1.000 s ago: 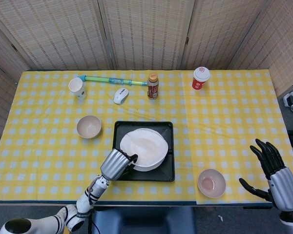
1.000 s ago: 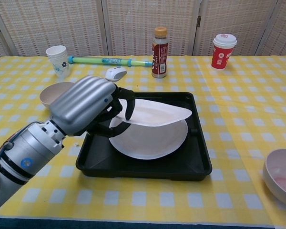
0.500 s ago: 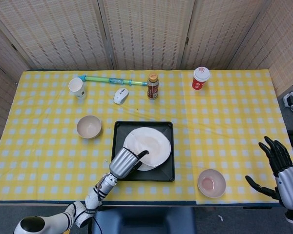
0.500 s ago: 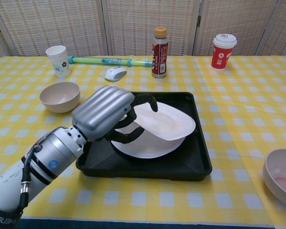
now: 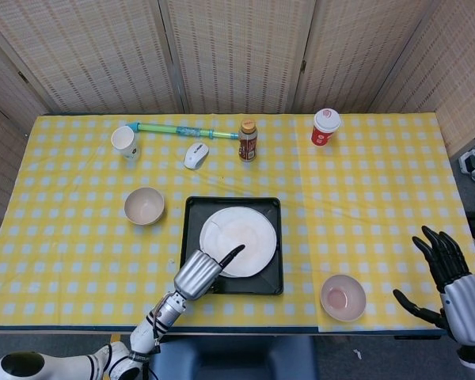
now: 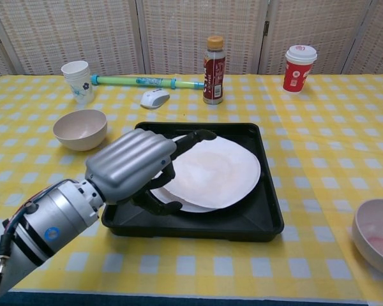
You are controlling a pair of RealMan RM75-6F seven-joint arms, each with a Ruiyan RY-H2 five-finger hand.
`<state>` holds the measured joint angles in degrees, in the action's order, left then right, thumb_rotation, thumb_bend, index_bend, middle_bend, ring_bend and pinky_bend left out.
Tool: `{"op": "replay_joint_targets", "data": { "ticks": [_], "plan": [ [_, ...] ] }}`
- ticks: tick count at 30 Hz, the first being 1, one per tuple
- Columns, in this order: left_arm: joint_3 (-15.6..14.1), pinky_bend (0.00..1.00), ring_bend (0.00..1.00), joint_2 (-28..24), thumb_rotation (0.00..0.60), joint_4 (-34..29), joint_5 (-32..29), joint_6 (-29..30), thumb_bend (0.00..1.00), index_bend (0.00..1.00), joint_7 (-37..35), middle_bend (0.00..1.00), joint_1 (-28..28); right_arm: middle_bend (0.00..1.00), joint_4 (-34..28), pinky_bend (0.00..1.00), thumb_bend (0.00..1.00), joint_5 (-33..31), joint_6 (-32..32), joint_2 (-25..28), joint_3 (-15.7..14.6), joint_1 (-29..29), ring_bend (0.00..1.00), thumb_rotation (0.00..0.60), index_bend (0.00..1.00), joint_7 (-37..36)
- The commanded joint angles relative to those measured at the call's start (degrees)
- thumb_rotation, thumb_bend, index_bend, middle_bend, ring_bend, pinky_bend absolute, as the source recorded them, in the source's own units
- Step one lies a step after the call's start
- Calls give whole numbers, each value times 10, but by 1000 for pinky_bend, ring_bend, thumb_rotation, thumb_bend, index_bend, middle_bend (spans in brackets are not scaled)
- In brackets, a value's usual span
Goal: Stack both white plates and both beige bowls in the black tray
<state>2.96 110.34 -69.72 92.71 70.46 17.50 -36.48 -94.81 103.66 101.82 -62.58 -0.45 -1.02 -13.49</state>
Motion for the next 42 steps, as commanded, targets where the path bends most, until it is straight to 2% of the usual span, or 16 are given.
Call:
{"op": "replay_joint_targets", "data": {
  "ticks": [1, 5, 6, 8, 10, 12, 13, 14, 16, 19, 24, 30, 36, 39, 42],
  "plan": [
    [-1, 1000, 1000, -60, 600, -99, -25, -3, 265, 104, 93, 1000, 23, 0, -1, 0, 250, 7, 6, 1, -1, 2, 0, 600, 0, 0],
    [-5, 1000, 981, -101, 600, -135, -2, 54, 266, 105, 86, 1000, 49, 0, 3, 0, 250, 15, 3, 3, -5, 1, 0, 600, 0, -6],
    [-8, 999, 940, -114, 600, -139, 11, 73, 268, 121, 76, 994, 55, 0, 4, 0, 250, 17, 0, 3, -6, -1, 0, 600, 0, -5],
    [-17, 986, 843, -147, 600, -140, 38, 115, 272, 217, 46, 926, 71, 0, 5, 0, 251, 21, -8, 0, -9, -4, 0, 600, 0, -1],
    [-29, 886, 699, -179, 600, -157, 36, 134, 270, 363, 34, 742, 92, 0, 5, 0, 250, 24, -15, -1, -10, -7, 0, 600, 53, 6],
    [-43, 717, 558, -218, 600, -179, 33, 146, 270, 385, 27, 623, 111, 0, 4, 0, 251, 31, -24, -2, -12, -12, 0, 600, 169, 14],
    [-48, 622, 495, -235, 600, -186, 32, 151, 271, 385, 32, 582, 120, 0, 3, 0, 251, 34, -26, -3, -12, -14, 0, 600, 188, 16],
    [-52, 571, 470, -252, 600, -191, 29, 157, 271, 388, 40, 567, 130, 0, 3, 0, 251, 38, -28, -4, -13, -16, 0, 600, 207, 18],
    [-57, 517, 471, -281, 600, -195, 19, 193, 272, 414, 52, 611, 162, 0, 3, 0, 250, 48, -34, -4, -14, -21, 0, 600, 243, 26],
    [-55, 502, 493, -306, 600, -194, -28, 242, 272, 433, 37, 676, 219, 0, 0, 0, 250, 60, -43, -6, -14, -28, 0, 600, 300, 41],
    [-57, 329, 340, -341, 600, -189, -87, 237, 272, 370, -26, 515, 263, 0, -25, 0, 251, 63, -86, -3, -8, -50, 0, 600, 367, 94],
    [-52, 238, 280, -368, 600, -188, -84, 228, 269, 345, -58, 462, 273, 0, -54, 0, 251, 28, -171, -31, 16, -92, 0, 600, 378, 164],
    [-60, 202, 261, -388, 600, -203, -54, 235, 268, 328, -74, 434, 286, 0, -71, 0, 250, -54, -298, -78, 60, -165, 0, 600, 371, 225],
    [-55, 199, 256, -395, 600, -205, -54, 239, 268, 326, -88, 430, 292, 0, -76, 0, 250, -78, -325, -98, 74, -188, 0, 600, 371, 250],
    [-50, 192, 251, -401, 600, -206, -58, 233, 268, 326, -95, 424, 295, 0, -81, 0, 250, -94, -344, -108, 74, -199, 0, 600, 371, 263]
  ]
}}
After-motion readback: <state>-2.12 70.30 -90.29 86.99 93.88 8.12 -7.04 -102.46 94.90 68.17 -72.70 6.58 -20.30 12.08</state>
